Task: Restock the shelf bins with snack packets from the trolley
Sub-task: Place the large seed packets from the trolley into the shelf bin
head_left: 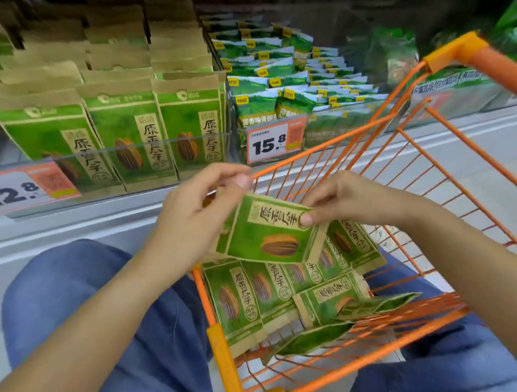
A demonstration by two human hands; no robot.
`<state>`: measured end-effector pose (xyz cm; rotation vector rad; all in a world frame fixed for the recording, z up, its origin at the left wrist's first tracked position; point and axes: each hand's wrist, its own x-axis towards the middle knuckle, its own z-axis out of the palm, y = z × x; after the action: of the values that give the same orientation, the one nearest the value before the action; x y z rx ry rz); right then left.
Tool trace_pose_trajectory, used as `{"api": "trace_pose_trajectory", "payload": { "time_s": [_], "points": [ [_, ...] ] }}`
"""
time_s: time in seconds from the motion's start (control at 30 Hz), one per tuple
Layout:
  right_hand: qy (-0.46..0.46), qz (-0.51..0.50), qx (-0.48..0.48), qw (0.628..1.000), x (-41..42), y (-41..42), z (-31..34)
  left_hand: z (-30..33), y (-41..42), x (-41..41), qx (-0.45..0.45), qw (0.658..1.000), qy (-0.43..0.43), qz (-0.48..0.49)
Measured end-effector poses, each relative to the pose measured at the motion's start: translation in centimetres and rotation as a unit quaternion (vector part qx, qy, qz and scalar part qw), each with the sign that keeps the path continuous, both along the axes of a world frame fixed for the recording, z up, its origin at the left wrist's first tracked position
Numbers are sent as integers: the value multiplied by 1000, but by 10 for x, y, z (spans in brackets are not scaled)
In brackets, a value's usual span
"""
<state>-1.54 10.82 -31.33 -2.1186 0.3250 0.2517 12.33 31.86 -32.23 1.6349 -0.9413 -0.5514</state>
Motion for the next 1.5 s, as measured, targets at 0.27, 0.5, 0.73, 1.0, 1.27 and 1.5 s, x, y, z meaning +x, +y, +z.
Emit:
{"api": "trace_pose_trajectory", "payload": {
  "time_s": [0.27,0.5,0.73,1.0,1.27,1.5],
  "points": [
    [-100,-95,110,984,4,17,27,29,8,17,-12,991,132,18],
    [-238,-98,96,962,64,63,42,67,76,57,-92,971,100,196],
    [-347,-53,-201,914,135,91,25,99,176,114,-67,887,-256,378],
    [-363,-16,-339,868,146,99,4,93,176,148,-82,826,-370,418],
    [-334,-10,-364,870,139,89,-18,65,163,149,-61,765,-509,390],
    [-356,-60,-368,857,137,83,-16,80,129,197,21,794,-414,445]
  ]
}}
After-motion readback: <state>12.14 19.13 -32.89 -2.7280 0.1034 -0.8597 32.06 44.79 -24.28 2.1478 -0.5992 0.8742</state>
